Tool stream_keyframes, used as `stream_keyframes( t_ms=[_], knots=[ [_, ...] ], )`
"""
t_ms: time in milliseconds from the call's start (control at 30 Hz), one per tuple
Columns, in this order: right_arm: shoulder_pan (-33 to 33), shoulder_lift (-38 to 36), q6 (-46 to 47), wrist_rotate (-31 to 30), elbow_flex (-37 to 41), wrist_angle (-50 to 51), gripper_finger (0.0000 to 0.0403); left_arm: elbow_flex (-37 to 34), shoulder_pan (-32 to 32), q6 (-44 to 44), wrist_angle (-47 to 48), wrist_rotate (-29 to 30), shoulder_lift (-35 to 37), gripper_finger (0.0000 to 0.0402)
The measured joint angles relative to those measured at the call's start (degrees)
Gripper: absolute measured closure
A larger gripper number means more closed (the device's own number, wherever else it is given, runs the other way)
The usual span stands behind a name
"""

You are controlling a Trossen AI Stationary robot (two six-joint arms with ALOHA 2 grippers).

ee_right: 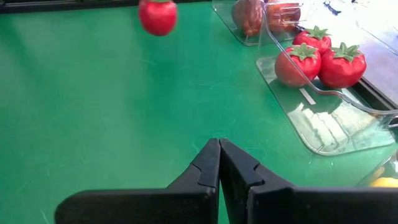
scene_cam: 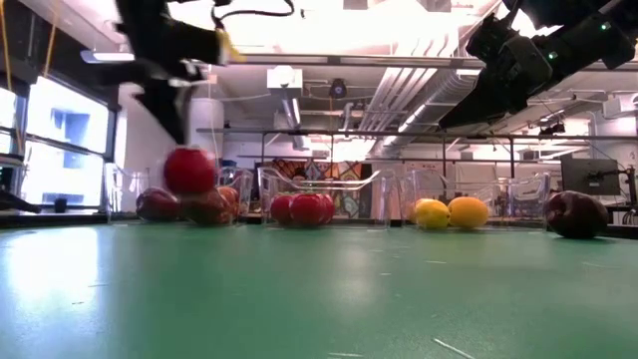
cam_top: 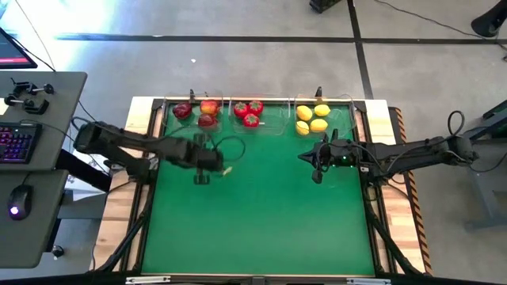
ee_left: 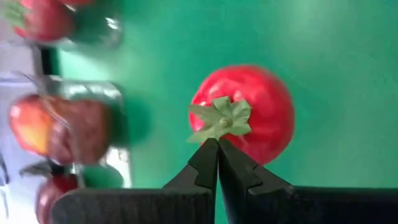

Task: Sort produce into baskets
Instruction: Put the tomato into the middle transparent bin

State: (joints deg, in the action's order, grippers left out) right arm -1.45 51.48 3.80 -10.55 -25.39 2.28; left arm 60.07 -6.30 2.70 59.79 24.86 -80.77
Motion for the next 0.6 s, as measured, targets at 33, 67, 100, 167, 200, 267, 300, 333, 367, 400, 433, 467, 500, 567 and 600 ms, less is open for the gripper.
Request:
stream_keyframes(
  t_ms=[33,67,100,167,200,267,300,333,367,400,433,467,500,567,600],
  knots=[
    [0.0,0.0,-0.2,0.0,0.0,0.0,0.0402,0.0,1.9,-1.9,-1.7,0.1,0.0,0.0401],
    [0.0,0.0,-0.2,0.0,0.0,0.0,0.0402,0.0,3.9,-3.8,-3.5,0.1,0.0,0.0401],
    [0.0,0.0,-0.2,0.0,0.0,0.0,0.0402,0.0,5.8,-5.6,-5.2,0.1,0.0,0.0401],
    [0.0,0.0,-0.3,0.0,0.0,0.0,0.0402,0.0,9.5,-9.1,-8.9,0.1,0.0,0.0401],
    [0.0,0.0,-0.4,0.0,0.0,0.0,0.0402,0.0,11.2,-10.8,-10.8,0.1,0.0,0.0401],
    [0.0,0.0,-0.4,0.0,0.0,0.0,0.0402,0.0,14.5,-14.9,-15.0,-0.1,0.0,0.0401],
    [0.0,0.0,-0.8,0.0,0.0,0.0,0.0402,0.0,16.0,-16.6,-17.1,-0.1,0.0,0.0401],
    [0.0,0.0,-0.8,0.0,0.0,0.0,0.0402,0.0,17.5,-18.1,-19.3,-0.2,0.0,0.0401],
    [0.0,0.0,-0.8,0.0,0.0,0.0,0.0402,0.0,18.8,-19.6,-21.2,-0.2,0.0,0.0401],
    [0.0,0.0,-0.8,0.0,0.0,0.0,0.0402,0.0,20.0,-20.9,-22.9,-0.2,0.0,0.0401],
    [0.0,0.0,-0.9,0.0,0.0,0.0,0.0402,0.0,21.1,-22.2,-24.5,-0.2,0.0,0.0401],
    [0.0,0.0,-1.1,0.0,0.0,0.0,0.0402,0.0,22.1,-23.2,-26.0,-0.3,0.0,0.0401],
    [0.0,0.0,-1.2,0.0,0.0,0.0,0.0402,0.0,23.0,-24.2,-27.4,-0.3,0.0,0.0401],
    [0.0,0.0,-1.2,0.0,0.0,0.0,0.0402,0.3,24.6,-25.9,-29.5,-0.5,0.0,0.0401],
    [0.0,0.0,-1.2,0.0,0.0,0.0,0.0402,0.9,25.3,-26.6,-30.1,-0.8,-0.1,0.0401]
  ],
)
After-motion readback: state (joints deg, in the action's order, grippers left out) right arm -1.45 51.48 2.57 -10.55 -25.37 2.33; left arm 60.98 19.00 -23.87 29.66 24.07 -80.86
